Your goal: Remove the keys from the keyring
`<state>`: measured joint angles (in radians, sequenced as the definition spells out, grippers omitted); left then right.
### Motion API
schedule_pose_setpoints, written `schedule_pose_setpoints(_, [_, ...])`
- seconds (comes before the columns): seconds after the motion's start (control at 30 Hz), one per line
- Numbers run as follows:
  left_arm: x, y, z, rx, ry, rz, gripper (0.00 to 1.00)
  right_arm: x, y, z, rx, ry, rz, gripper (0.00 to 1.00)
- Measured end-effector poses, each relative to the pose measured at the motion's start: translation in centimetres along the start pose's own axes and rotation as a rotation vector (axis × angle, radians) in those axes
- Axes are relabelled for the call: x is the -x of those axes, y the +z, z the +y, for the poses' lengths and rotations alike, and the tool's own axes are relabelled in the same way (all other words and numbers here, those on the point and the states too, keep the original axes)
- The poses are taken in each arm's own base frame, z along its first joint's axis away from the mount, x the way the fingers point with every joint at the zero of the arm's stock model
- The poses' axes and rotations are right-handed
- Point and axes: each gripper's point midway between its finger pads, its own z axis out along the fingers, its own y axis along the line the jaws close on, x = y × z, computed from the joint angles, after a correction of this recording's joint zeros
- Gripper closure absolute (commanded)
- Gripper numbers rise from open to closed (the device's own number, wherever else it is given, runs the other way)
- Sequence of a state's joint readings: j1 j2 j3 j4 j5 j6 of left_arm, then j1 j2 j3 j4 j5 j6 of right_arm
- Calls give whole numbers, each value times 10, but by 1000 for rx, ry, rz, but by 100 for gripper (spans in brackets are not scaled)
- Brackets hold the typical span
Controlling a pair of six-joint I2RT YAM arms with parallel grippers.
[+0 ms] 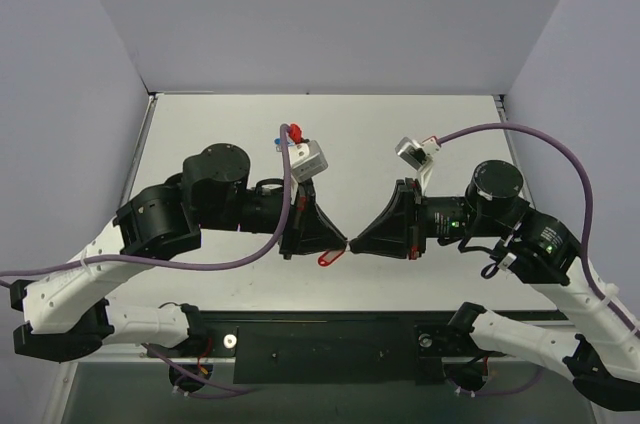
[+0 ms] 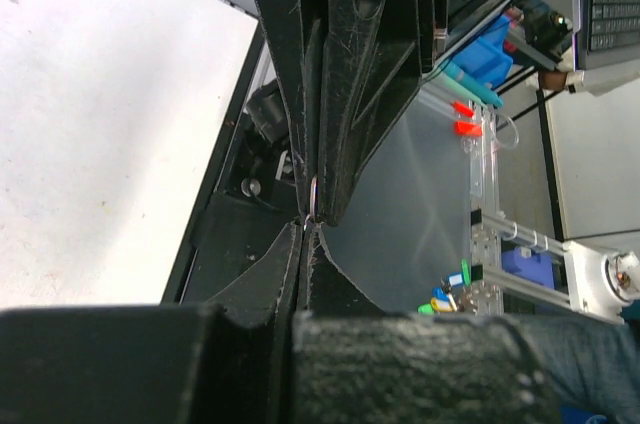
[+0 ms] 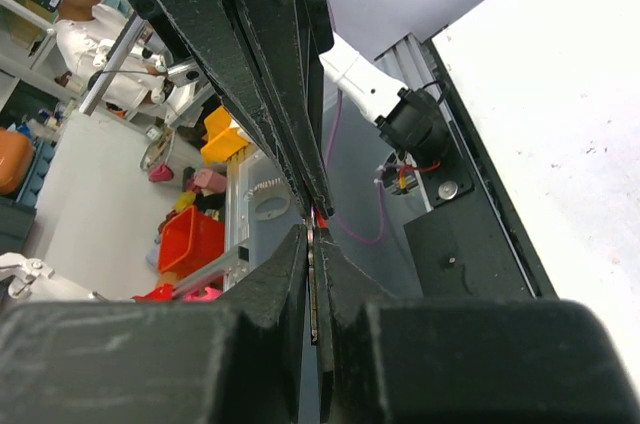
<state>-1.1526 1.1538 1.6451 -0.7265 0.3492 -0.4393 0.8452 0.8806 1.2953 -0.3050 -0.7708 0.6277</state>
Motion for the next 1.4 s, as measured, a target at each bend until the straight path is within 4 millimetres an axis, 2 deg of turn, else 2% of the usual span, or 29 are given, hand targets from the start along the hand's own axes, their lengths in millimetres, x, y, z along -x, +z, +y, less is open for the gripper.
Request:
schedule_pose_setpoints(0.43, [-20, 8, -5, -55, 10, 196, 100, -20, 2, -1, 25, 47, 64, 100])
schedule_pose_setpoints(0.7, [-21, 8, 2, -13, -3, 197, 100, -23, 3, -7, 6, 48, 52, 100])
schedule_pose_setpoints(0.87, [-10, 6, 10, 38, -7, 86, 90, -15, 0, -12, -34, 26, -11, 100])
schedule_pose_setpoints(1.07, [12, -6, 14, 81, -3, -81, 77, -3, 0, -15, -65, 3, -70, 100])
schedule_pose_setpoints(1.2, [33, -21, 5, 70, 7, -185, 70, -3, -3, -20, -98, 6, -80, 100])
schedule_pose_setpoints(1.4, [51, -31, -4, 53, 5, -274, 58, 0, -5, -22, -117, 3, -101, 100])
